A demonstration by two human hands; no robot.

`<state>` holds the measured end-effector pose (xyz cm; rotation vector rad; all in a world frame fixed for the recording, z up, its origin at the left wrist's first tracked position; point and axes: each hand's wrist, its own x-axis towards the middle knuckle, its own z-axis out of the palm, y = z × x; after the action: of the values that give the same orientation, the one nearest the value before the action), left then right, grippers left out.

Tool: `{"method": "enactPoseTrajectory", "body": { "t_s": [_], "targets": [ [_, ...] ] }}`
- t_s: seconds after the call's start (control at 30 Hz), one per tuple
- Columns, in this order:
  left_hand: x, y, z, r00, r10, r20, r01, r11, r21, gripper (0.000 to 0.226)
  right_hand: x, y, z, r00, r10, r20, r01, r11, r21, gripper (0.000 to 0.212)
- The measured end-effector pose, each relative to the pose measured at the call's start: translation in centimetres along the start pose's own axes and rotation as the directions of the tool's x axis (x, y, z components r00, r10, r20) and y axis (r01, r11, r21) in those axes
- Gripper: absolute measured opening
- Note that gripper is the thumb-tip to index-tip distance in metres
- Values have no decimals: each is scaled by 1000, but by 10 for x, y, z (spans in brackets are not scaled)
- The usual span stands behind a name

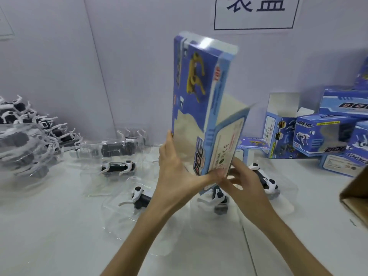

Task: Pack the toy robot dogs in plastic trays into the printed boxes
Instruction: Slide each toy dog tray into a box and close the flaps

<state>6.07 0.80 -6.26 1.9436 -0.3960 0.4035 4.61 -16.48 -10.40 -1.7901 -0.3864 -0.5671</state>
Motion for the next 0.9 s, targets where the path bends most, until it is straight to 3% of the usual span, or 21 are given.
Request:
{"method": "enactPoseTrajectory", "body": {
  "t_s": [0.07,0.13,0.2,0.27,0.37,0.5,0.63,0.73,0.8,0.9],
  "targets": [
    [1,-4,-7,998,-29,-50,25,996,-88,131,-2,1,-6,994,-21,112,37,988,-150,58],
    [1,-9,-17,995,-60,-74,49,987,-152,121,-3,2,-14,955,64,291,44,936,-350,71],
    [3,-17,-30,996,-68,-64,55,983,-177,115,-3,4,-22,876,189,444,61,869,-491,55],
    [6,-22,-43,995,-101,3,100,982,-162,135,-2,7,-28,831,236,504,90,837,-540,40],
    [13,-28,-60,990,-119,81,125,989,-80,145,1,10,-36,852,204,483,107,833,-542,45],
    [25,-36,-74,986,-87,143,76,994,81,139,6,5,-47,887,324,330,-95,827,-555,51],
    [36,-45,-67,992,-53,115,33,985,168,132,2,-1,-46,892,422,162,-238,743,-625,26],
    [47,-47,-56,995,-19,96,2,985,173,125,-9,-8,-21,927,348,137,-122,627,-769,59],
    [56,-48,-52,996,1,90,-16,986,165,123,-15,-8,-1,945,294,144,-51,568,-822,64],
    [73,-46,-48,996,-11,84,-2,988,152,125,-23,-4,17,923,361,134,-80,520,-850,67]
  ]
}}
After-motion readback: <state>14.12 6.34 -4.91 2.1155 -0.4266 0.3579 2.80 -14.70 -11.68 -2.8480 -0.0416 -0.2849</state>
